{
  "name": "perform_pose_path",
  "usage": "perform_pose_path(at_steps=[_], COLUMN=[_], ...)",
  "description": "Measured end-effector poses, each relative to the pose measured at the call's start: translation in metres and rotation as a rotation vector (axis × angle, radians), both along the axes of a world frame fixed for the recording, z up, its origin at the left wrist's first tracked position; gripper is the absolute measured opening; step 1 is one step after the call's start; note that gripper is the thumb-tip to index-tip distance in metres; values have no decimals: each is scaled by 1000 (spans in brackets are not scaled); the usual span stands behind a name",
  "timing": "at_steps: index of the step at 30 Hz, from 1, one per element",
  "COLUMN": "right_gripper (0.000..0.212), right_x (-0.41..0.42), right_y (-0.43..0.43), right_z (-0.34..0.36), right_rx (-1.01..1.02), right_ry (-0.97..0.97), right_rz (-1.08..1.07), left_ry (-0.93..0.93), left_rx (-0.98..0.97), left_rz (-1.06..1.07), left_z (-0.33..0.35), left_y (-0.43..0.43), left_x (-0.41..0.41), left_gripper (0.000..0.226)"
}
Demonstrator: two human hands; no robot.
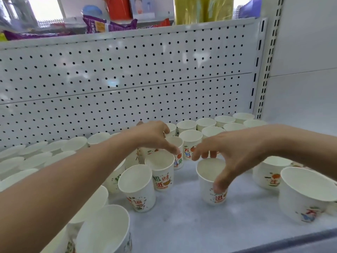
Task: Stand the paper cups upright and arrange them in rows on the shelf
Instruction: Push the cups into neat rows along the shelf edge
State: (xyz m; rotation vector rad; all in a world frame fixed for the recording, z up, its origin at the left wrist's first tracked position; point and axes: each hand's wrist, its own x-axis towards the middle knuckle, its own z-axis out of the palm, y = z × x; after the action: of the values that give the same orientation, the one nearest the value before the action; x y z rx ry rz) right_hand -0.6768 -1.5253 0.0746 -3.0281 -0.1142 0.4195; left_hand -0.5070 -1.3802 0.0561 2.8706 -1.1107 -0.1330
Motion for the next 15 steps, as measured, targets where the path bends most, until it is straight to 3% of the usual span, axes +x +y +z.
perform_pose_path(at_steps=[11, 15], right_gripper=[72, 58], right_x=[14, 17], right_y=[-29, -38], right_z=[-10, -10], right_rx=[-100, -118], right_ry=[-148, -184], right_rz=[-90, -77], left_ry=[13, 50], left_rx=[-40, -119], left_rz=[-125, -132], left_z=[-8, -15], left_y=[4, -6], left_x=[-26, -35], left_gripper=[58, 68])
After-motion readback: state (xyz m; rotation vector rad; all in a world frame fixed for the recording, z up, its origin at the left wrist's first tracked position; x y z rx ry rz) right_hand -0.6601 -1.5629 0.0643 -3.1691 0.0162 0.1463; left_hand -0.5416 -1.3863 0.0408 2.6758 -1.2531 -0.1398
